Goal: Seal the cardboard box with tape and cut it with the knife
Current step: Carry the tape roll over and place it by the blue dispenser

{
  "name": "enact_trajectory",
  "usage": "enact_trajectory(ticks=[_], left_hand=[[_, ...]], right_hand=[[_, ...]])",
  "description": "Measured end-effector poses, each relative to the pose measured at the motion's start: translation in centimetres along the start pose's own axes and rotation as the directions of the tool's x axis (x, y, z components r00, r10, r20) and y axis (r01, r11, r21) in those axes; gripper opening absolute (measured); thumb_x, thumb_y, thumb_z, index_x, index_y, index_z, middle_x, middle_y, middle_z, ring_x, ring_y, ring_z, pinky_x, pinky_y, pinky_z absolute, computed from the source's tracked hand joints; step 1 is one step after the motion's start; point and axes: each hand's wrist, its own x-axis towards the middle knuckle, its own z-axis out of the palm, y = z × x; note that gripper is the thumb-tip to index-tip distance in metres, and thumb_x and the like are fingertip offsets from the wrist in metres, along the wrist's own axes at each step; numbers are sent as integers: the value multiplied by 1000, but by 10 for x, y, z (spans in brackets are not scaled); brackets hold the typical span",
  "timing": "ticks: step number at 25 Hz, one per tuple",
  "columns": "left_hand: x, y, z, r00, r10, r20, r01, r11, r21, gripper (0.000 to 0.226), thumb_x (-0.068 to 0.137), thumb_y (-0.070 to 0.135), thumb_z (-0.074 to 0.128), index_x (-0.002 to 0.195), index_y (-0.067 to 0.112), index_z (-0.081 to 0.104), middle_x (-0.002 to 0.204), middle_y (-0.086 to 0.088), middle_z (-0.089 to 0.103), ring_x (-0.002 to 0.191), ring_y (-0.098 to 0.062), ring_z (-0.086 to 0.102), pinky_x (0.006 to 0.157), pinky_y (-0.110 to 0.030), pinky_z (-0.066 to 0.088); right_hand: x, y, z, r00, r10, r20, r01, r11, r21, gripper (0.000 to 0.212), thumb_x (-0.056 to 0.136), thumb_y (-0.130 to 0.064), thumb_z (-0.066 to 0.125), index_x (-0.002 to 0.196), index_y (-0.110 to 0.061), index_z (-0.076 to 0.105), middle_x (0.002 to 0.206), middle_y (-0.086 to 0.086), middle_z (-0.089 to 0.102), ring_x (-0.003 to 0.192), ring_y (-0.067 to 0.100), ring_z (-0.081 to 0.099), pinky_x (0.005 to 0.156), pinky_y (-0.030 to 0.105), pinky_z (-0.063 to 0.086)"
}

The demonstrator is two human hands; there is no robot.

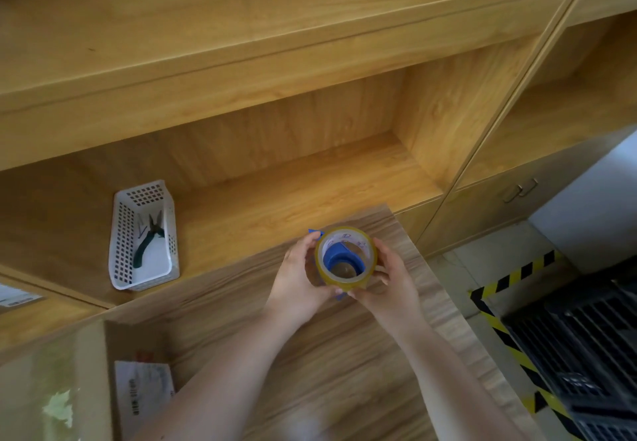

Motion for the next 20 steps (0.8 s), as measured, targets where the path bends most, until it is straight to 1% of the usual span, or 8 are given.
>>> enact_trajectory(ticks=[3,6,8,11,13,15,17,20], left_hand=[[7,3,12,1000,-10,3,10,1000,14,84,63,18,89,134,38,49,140,13,48,132,-9,44,111,-37,39],[14,3,21,999,-41,11,41,999,-4,87,67,13,86,139,38,44,144,11,47,131,-9,45,110,-35,40],[20,2,26,997,-63,33,64,998,-20,90,69,11,85,142,38,40,144,11,47,128,-10,48,106,-32,43],[31,4,35,995,-80,60,83,996,-38,92,70,8,83,143,38,38,144,10,46,126,-11,50,101,-36,49],[39,6,41,993,-84,84,89,995,-54,91,70,7,82,143,38,38,144,11,46,129,-10,48,104,-35,47],[47,8,50,990,-72,120,85,991,-107,91,70,5,82,143,36,38,145,11,45,131,-8,45,107,-32,44],[53,13,58,983,-87,159,119,972,-201,91,70,1,80,143,33,36,145,10,43,133,-7,41,110,-33,42],[61,19,65,969,-143,202,204,925,-322,84,75,-7,69,144,29,36,141,7,45,133,-10,39,111,-34,37]], right_hand=[[7,9,-6,1000,-4,-2,4,1000,-10,87,64,-12,88,138,-24,43,122,-25,54,116,2,56,94,20,49],[15,17,-10,1000,-12,-13,11,1000,-25,88,66,-11,87,139,-28,41,123,-27,51,119,-1,52,97,20,46],[19,20,-10,1000,-5,-23,5,1000,-14,88,66,-14,87,139,-28,41,124,-23,52,118,-1,52,97,19,45],[26,23,-10,998,13,-60,-12,1000,7,85,66,-17,88,137,-24,43,126,-16,55,115,-4,53,91,11,45],[31,26,-12,995,28,-95,-25,999,28,77,66,-13,88,132,-23,48,121,-17,58,108,-11,55,84,7,46],[38,30,-16,991,49,-123,-43,998,49,70,66,-7,87,119,-34,49,108,-21,59,98,-20,56,77,4,46],[44,36,-22,987,80,-141,-72,996,58,72,66,-4,86,114,-41,47,103,-24,57,92,-23,55,73,3,46],[53,48,-30,984,111,-139,-108,994,34,80,67,-4,85,134,-21,46,107,-27,51,93,-20,55,73,2,46]])
